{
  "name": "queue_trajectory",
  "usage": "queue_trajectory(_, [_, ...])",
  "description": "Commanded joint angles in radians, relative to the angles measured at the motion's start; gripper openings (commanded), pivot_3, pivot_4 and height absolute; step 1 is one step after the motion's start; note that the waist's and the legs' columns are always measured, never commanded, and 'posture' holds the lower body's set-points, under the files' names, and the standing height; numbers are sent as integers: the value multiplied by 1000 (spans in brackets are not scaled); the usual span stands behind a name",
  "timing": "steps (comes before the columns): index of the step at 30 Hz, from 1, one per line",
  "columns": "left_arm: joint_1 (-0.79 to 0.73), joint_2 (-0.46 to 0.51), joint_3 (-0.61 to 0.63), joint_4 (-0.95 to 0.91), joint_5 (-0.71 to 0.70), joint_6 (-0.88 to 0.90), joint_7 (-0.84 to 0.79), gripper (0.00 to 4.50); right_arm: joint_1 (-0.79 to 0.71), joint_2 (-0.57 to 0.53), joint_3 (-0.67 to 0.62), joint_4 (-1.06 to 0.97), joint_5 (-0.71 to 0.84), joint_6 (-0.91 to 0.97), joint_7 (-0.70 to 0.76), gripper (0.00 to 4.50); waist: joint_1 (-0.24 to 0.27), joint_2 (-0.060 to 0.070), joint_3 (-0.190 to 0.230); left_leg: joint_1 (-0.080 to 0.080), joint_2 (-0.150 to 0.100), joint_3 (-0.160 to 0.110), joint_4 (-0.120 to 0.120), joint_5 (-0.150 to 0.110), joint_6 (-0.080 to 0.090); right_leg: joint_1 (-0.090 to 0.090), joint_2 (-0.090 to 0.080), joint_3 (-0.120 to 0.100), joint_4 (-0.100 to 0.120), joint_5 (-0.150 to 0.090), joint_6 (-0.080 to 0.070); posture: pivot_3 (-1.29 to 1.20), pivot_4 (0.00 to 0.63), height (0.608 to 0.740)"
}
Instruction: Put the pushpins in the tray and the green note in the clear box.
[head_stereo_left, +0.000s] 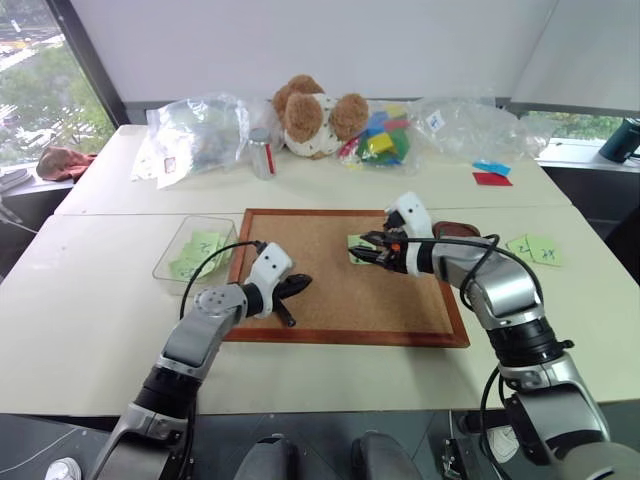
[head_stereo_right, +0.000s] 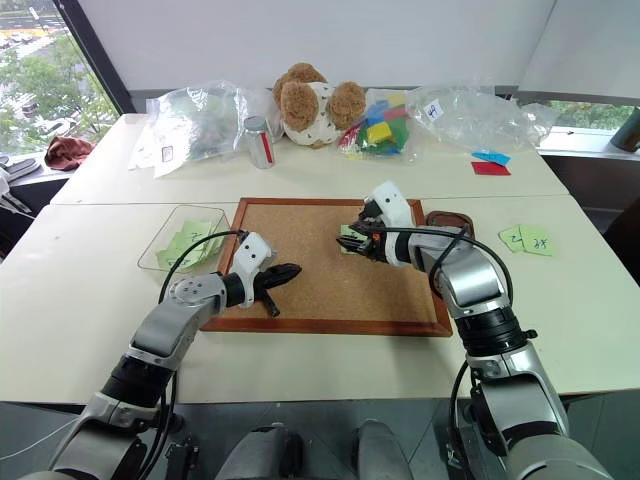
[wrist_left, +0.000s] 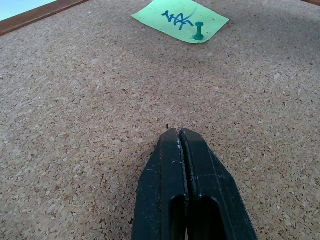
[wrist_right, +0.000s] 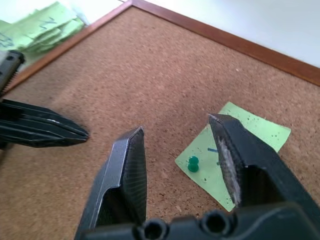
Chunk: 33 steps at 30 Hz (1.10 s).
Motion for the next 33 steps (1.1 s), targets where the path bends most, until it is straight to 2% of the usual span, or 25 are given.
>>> queue_trajectory(1, [31,13,-19,38,19,33,-3,0,-5,20,4,29,-15,-35,-15,2068,0,0,0,0,0,0,0,0,0,0,0,0,0,0,0,0,150,740])
queue_trajectory(15, [32,14,-19,37,22,31,-3,0,-6,48,-6,158,-31,-97,-21,2068,-1,0,0,0,0,0,0,0,0,0,0,0,0,0,0,0,150,740])
queue_trajectory(18, [32,14,-20,37,23,30,-1,0,-7,51,-8,162,-30,-99,-20,1274,-1,0,0,0,0,0,0,0,0,0,0,0,0,0,0,0,150,740])
queue_trajectory(20, [33,14,-20,37,23,29,0,0,-8,54,-10,158,-28,-97,-21,333,-1,0,0,0,0,0,0,0,0,0,0,0,0,0,0,0,150,740])
queue_trajectory(21, [34,13,-20,36,23,29,0,0,-10,57,-13,155,-23,-94,-20,155,-1,0,0,0,0,0,0,0,0,0,0,0,0,0,0,0,150,740])
queue_trajectory(26, [39,14,-20,33,22,30,0,0,-20,66,-41,120,9,-56,-17,155,-1,0,0,0,0,0,0,0,0,0,0,0,0,0,0,0,150,740])
queue_trajectory(33, [45,8,-25,40,24,29,3,0,-18,36,-78,-41,66,50,-4,155,0,1,0,-1,0,0,-2,0,0,-2,0,0,0,0,0,0,150,740])
